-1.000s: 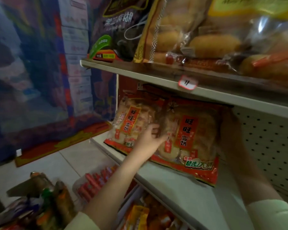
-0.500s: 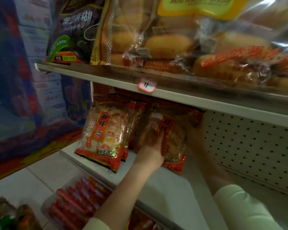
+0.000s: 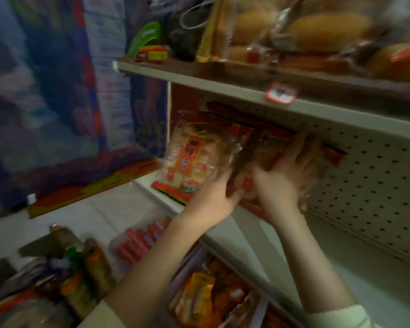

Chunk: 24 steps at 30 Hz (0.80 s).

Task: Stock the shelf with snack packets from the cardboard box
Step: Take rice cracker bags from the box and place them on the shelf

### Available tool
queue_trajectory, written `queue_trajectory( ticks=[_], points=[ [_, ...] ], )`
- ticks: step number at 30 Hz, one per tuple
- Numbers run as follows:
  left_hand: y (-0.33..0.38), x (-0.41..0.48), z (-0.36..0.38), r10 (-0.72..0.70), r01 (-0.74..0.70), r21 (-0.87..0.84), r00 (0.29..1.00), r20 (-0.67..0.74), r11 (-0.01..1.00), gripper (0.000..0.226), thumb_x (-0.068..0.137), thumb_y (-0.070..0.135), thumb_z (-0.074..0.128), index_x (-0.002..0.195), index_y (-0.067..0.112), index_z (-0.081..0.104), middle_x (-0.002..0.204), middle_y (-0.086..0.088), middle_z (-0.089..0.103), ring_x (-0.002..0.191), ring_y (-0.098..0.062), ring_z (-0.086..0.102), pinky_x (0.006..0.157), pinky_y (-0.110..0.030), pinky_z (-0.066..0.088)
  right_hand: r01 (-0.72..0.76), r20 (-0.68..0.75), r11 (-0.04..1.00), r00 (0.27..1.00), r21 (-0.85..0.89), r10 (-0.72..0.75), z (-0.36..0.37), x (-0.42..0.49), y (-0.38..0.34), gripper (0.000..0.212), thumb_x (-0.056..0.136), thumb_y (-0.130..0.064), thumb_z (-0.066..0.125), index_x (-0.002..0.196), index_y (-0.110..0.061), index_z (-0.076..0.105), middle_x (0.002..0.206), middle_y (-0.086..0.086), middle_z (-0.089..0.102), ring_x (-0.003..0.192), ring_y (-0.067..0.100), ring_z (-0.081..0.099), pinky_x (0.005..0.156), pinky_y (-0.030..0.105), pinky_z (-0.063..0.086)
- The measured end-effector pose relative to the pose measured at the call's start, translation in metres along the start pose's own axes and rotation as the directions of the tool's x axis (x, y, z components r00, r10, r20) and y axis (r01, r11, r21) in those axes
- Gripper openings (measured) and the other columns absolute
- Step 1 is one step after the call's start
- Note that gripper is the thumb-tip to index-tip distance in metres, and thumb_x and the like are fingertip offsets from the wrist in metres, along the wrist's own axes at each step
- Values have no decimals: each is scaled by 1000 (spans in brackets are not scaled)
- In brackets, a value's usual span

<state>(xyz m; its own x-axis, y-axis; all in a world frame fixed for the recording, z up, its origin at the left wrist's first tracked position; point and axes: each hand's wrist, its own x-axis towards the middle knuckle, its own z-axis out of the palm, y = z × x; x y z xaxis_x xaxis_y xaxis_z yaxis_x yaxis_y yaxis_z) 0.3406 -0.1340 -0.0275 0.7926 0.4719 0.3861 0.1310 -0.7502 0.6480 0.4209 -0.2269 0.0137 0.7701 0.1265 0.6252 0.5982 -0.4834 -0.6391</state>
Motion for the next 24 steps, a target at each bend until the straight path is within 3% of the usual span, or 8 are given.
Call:
queue_trajectory(
  ticks=[3,5,9,13,16,18,20,24],
  points=[
    [-32,-29,-53,-53,53,25,999,6,998,47,79,30,51,125,22,56,126,-7,61,116,-26,57,96,-37,46,309,105,920,934,243,-341,27,-59,-50,71,73,-26,61,139,-6,43,145,21,37,132,34,31,108,33,20],
    [-58,-53,-87,-128,129,79,992,-15,989,39,79,28,51,116,19,61,116,-6,67,109,-23,61,93,-33,48,383,199,827,847,412,-492,56,-90,-73,62,73,-24,57,130,-1,51,133,19,49,124,31,41,105,31,25],
    [-110,-118,-154,-394,398,299,916,-78,867,43,90,28,58,130,15,53,129,-6,60,118,-21,56,97,-30,44,214,533,796,642,567,-552,112,-157,-116,52,82,-26,51,127,2,52,122,19,58,117,32,51,100,31,33],
    [-159,-184,-205,-676,655,343,733,-73,673,45,86,40,63,126,21,54,120,-2,64,107,-18,60,90,-26,46,32,837,866,241,499,-491,156,-214,-136,44,88,-21,65,128,-5,53,122,13,60,113,27,58,94,30,42],
    [-183,-224,-227,-849,752,419,518,101,509,59,80,49,66,133,29,48,127,4,56,113,-17,53,93,-28,41,-9,867,868,-39,496,-496,167,-246,-144,58,85,-34,69,136,-17,47,120,-1,57,108,10,56,85,19,45],
    [-194,-239,-227,-907,796,436,356,223,419,62,79,50,66,135,30,46,132,3,53,118,-20,52,97,-33,41,-3,875,888,-166,460,-455,170,-262,-144,65,85,-38,68,141,-21,41,126,-3,52,111,9,51,86,16,41],
    [-205,-249,-222,-913,825,399,322,250,401,52,81,46,66,128,29,52,126,2,58,111,-19,56,94,-33,43,55,875,891,-225,450,-428,175,-275,-142,61,87,-39,65,140,-22,42,134,-1,49,120,15,49,93,22,42],
    [-217,-255,-212,-875,790,375,439,206,485,29,87,38,60,114,26,62,111,3,62,101,-15,58,87,-30,47,-16,878,901,-215,434,-427,183,-288,-132,41,93,-35,55,132,-20,54,118,-2,61,109,15,58,92,27,49]
  ],
)
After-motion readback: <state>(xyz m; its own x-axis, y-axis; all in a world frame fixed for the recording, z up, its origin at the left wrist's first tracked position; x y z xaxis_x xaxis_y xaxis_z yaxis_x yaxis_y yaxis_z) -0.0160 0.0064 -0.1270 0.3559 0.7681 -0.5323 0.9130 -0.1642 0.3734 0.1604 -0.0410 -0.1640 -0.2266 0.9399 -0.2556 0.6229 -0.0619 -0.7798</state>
